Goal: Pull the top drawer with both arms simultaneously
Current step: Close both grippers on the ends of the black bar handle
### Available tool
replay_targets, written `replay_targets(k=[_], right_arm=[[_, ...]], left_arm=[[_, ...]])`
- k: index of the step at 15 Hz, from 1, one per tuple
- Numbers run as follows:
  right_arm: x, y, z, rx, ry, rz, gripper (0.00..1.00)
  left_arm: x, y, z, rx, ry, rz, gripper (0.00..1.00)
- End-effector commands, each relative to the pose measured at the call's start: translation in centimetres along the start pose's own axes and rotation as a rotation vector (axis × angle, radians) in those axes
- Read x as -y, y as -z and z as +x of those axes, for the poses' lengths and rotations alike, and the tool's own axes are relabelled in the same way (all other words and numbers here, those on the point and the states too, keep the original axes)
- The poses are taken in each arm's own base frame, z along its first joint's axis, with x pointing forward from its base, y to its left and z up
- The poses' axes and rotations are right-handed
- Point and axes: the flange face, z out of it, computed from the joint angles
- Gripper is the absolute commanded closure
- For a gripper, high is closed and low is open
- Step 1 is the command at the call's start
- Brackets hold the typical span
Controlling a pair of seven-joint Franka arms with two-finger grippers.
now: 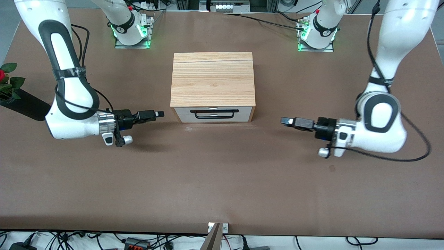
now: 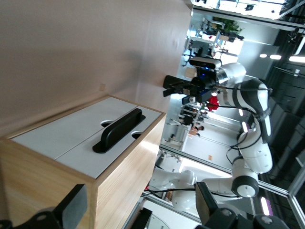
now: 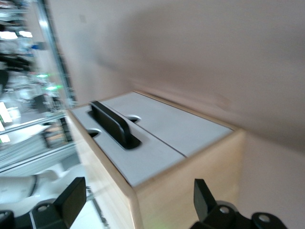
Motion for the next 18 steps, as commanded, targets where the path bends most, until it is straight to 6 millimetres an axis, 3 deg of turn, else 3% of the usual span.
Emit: replay_targets(k=[1,3,7,9,11,14,16,18], right_arm=[[-3.9,-3.0,1.3,-0.041,0.065,0.201,0.00],[-6.3,-5.7,2.0,-0.085,0.083,0.330,0.00],[-6.2,-10.0,1.8,-0.089,0.090,0.417,0.00],[-6.5,-11.1,1.2,-0.097,0.125,0.435,0.00],[-5.8,-12.4,0.6,-0.077,0.151,0.479,0.00],[-5.2,-13.7,0.2,-0.056,0.156,0.492,0.01],[-4.3,-15.0,0.1,-0.043,0.164,0.481,0.12],[-4.2,-14.9,0.3,-0.049,0.172,0.479,0.23]], left_arm=[[0.8,-5.0,1.5,-0.013,-0.038,-0.042,0.00],[1.4,-9.3,2.2,-0.026,-0.062,-0.057,0.00],[4.5,-11.6,2.9,-0.026,-0.205,-0.057,0.00],[6.6,-12.3,3.2,-0.041,-0.234,-0.104,0.00],[7.1,-13.6,2.7,-0.037,-0.268,-0.112,0.02],[9.5,-15.1,1.8,-0.096,-0.312,-0.208,0.02],[10.0,-16.4,1.4,-0.097,-0.296,-0.231,0.04],[10.9,-17.7,0.5,-0.102,-0.259,-0.268,0.07]])
